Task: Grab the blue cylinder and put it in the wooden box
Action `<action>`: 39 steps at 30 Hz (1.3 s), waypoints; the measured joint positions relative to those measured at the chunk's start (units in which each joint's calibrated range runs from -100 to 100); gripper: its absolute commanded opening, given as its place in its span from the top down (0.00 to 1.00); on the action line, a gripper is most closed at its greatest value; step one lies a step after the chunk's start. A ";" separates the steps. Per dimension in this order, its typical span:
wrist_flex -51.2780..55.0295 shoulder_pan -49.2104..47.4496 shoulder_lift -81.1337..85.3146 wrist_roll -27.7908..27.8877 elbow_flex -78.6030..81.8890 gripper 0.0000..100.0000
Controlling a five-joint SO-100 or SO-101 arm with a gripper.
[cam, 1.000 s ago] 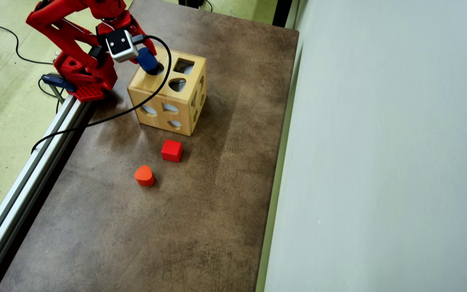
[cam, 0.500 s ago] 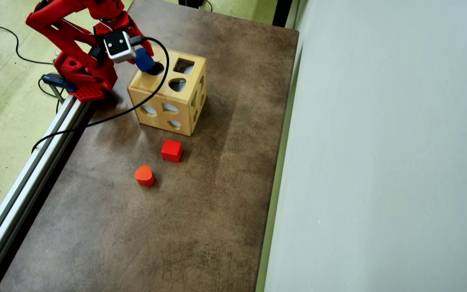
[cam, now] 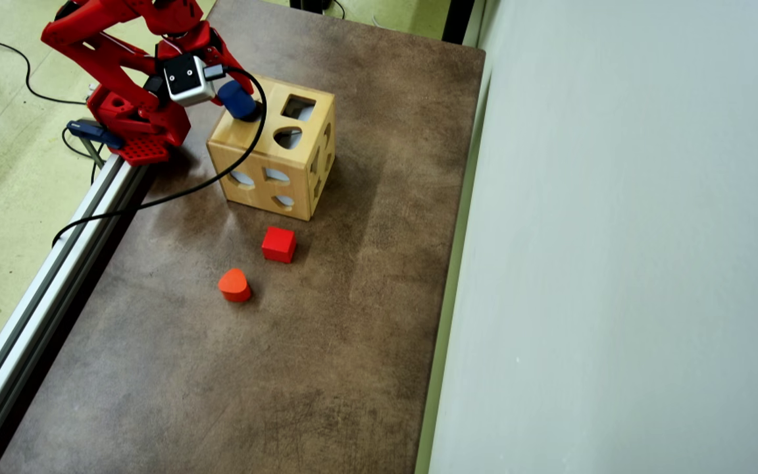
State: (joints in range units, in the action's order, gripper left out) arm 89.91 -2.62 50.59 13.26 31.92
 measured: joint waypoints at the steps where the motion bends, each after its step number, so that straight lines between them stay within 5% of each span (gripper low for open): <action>1: -0.16 0.00 0.00 0.00 0.00 0.98; 39: -1.86 -3.52 -5.42 0.00 2.80 0.95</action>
State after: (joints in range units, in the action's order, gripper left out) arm 88.05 -6.14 45.17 13.26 34.72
